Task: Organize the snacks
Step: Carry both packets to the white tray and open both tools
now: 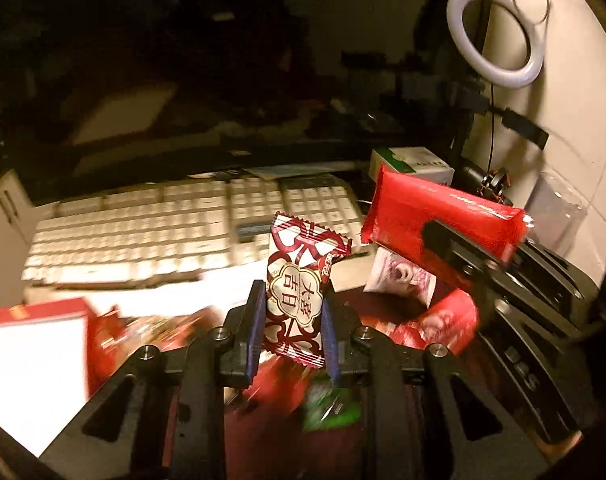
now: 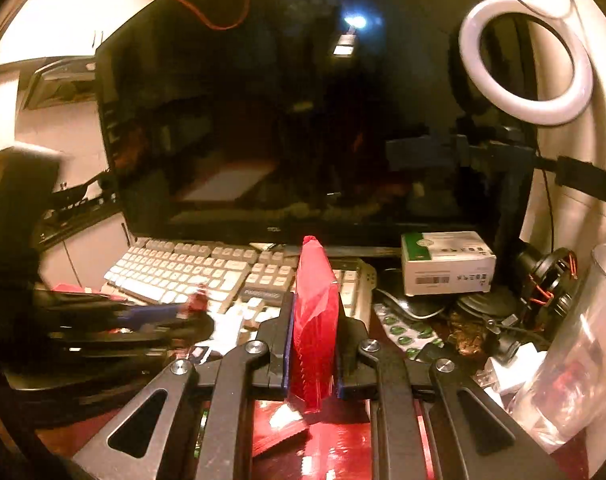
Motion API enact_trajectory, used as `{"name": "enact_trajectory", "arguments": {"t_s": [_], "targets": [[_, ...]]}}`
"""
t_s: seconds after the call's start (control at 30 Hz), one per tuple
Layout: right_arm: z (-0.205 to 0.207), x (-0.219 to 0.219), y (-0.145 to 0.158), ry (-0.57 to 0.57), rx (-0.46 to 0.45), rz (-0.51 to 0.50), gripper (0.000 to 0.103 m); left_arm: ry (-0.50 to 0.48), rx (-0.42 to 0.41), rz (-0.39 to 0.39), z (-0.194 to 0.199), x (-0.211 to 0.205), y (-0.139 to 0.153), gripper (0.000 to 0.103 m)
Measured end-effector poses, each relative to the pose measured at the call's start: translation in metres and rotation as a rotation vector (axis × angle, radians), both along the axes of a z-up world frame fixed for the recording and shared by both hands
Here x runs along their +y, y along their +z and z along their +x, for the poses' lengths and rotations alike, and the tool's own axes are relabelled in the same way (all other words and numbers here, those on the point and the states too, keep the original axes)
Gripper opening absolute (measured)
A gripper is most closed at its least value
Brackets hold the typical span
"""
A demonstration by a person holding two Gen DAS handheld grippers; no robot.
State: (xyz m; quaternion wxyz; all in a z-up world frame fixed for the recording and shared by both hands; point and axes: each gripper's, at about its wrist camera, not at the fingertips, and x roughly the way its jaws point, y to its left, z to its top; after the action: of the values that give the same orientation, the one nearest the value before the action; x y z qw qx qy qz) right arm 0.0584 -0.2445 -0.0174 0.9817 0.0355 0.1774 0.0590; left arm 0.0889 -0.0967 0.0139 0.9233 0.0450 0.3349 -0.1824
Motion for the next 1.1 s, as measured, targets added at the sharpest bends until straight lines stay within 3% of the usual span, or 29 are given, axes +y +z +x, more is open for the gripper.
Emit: {"name": "enact_trajectory", "arguments": {"t_s": [0.27, 0.43, 0.6, 0.73, 0.83, 0.9, 0.93, 1.03, 1.1], "targets": [[-0.034, 0.086, 0.024, 0.194, 0.011, -0.045, 0.015, 0.195, -0.066, 0.038, -0.045, 0.106, 0.021, 0.023], [-0.034, 0.161, 0.027, 0.355, 0.069, 0.0, 0.015, 0.337, -0.012, 0.04, -0.053, 0.181, 0.009, 0.023], [-0.017, 0.231, 0.007, 0.479, 0.209, 0.073, 0.015, 0.405, 0.071, 0.036, -0.049, 0.224, -0.016, 0.023], [-0.003, 0.269, -0.014, 0.51, 0.298, 0.092, 0.015, 0.425, 0.132, 0.048, -0.045, 0.243, -0.031, 0.023], [0.0, 0.281, -0.024, 0.497, 0.338, 0.084, 0.019, 0.45, 0.147, 0.059, -0.047, 0.253, -0.038, 0.029], [-0.001, 0.285, -0.023, 0.463, 0.33, 0.039, 0.028, 0.494, 0.132, 0.078, -0.051, 0.259, -0.038, 0.055], [-0.003, 0.286, -0.02, 0.434, 0.314, 0.008, 0.038, 0.52, 0.118, 0.09, -0.054, 0.262, -0.038, 0.061], [-0.017, 0.286, -0.009, 0.33, 0.215, -0.094, 0.064, 0.558, 0.063, 0.111, -0.061, 0.262, -0.031, 0.063], [-0.029, 0.285, -0.001, 0.278, 0.15, -0.165, 0.068, 0.576, 0.029, 0.119, -0.068, 0.259, -0.025, 0.063]]}}
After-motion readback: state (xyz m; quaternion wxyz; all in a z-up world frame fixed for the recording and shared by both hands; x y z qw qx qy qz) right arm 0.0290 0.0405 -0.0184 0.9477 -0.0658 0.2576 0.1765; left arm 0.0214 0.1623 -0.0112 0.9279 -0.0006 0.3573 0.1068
